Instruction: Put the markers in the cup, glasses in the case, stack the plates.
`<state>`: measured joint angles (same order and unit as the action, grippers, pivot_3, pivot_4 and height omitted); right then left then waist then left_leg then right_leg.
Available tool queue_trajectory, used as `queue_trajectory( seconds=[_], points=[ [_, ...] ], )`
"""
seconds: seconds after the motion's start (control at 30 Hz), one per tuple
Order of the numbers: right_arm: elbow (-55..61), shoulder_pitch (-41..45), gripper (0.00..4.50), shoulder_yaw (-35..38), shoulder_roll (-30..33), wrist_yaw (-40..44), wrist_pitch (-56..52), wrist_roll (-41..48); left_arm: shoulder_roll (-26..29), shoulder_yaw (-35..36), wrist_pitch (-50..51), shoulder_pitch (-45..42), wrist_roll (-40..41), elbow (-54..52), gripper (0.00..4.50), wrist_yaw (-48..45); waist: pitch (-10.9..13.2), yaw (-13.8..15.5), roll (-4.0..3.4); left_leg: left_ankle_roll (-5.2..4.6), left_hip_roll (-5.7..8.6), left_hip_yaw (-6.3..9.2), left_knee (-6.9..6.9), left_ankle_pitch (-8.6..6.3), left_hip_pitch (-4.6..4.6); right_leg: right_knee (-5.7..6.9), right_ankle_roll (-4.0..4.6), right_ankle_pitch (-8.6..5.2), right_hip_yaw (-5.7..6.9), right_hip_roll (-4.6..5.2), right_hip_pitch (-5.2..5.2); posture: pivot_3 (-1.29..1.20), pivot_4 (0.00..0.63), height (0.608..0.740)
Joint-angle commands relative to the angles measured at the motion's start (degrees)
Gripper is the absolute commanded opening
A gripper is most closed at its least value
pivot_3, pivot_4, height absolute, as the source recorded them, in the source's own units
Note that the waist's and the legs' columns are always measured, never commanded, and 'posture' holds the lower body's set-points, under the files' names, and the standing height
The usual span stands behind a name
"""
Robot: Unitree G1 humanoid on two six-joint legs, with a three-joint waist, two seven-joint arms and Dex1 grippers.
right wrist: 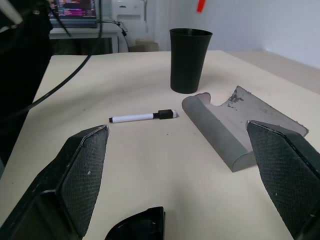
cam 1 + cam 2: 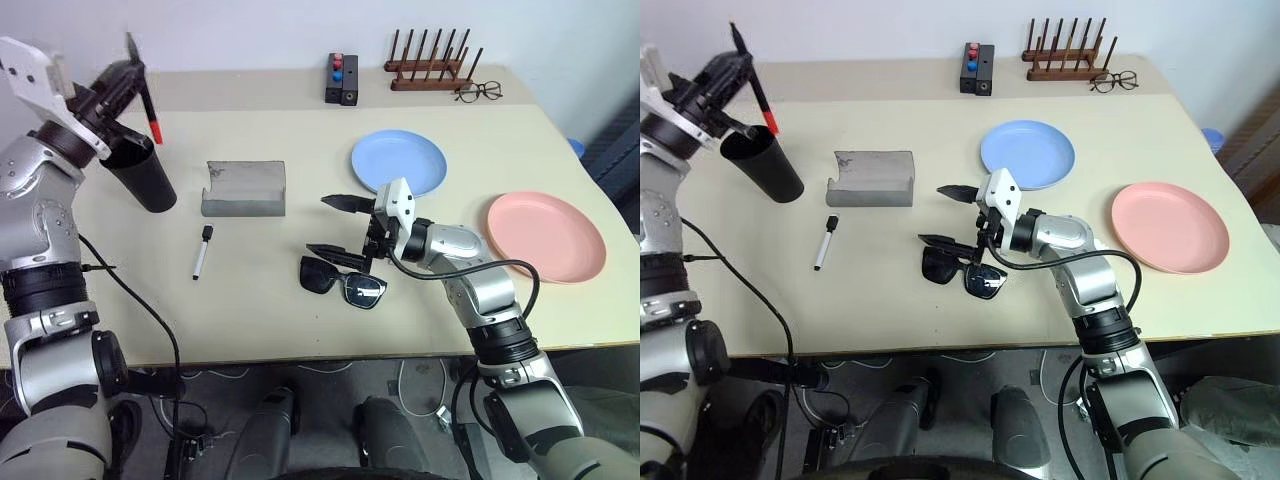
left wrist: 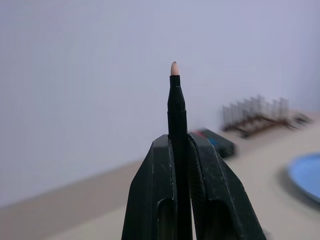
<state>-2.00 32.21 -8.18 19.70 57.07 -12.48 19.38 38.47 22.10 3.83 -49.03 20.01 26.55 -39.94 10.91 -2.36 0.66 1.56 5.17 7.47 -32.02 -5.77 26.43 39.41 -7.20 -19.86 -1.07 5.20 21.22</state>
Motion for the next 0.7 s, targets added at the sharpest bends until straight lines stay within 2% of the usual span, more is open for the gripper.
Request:
queue_trajectory(
  seconds=[0.03,0.27,0.7],
  points=[
    [1.55,0.89,4.5,0.87,0.05,-0.14,0.4,0.79,2.06,2.56,-8.82,-4.73,-1.05,8.71,0.04,2.92,0.0,-0.06,0.0,0.0,0.0,0.0,-0.01,0.0,0.01,0.0,0.0,0.0,0.0,0.0,0.01,0.0,0.15,0.74],
    [2.41,0.4,4.5,1.0,0.57,-0.55,-0.16,0.67,3.42,3.15,-21.22,-8.9,-2.12,24.82,0.04,4.63,0.0,-0.09,0.01,-0.01,0.01,0.01,-0.02,0.0,0.01,0.02,-0.01,0.0,0.02,-0.02,0.01,0.0,0.15,0.74],
    [4.15,-0.31,4.5,1.01,1.44,-0.97,-1.52,0.98,0.31,3.34,-25.63,-6.77,-0.91,34.51,0.04,5.83,-0.01,-0.19,0.02,-0.01,0.0,0.03,-0.05,0.01,0.02,0.08,-0.02,0.01,0.02,-0.05,0.0,0.0,0.15,0.74]
  ],
)
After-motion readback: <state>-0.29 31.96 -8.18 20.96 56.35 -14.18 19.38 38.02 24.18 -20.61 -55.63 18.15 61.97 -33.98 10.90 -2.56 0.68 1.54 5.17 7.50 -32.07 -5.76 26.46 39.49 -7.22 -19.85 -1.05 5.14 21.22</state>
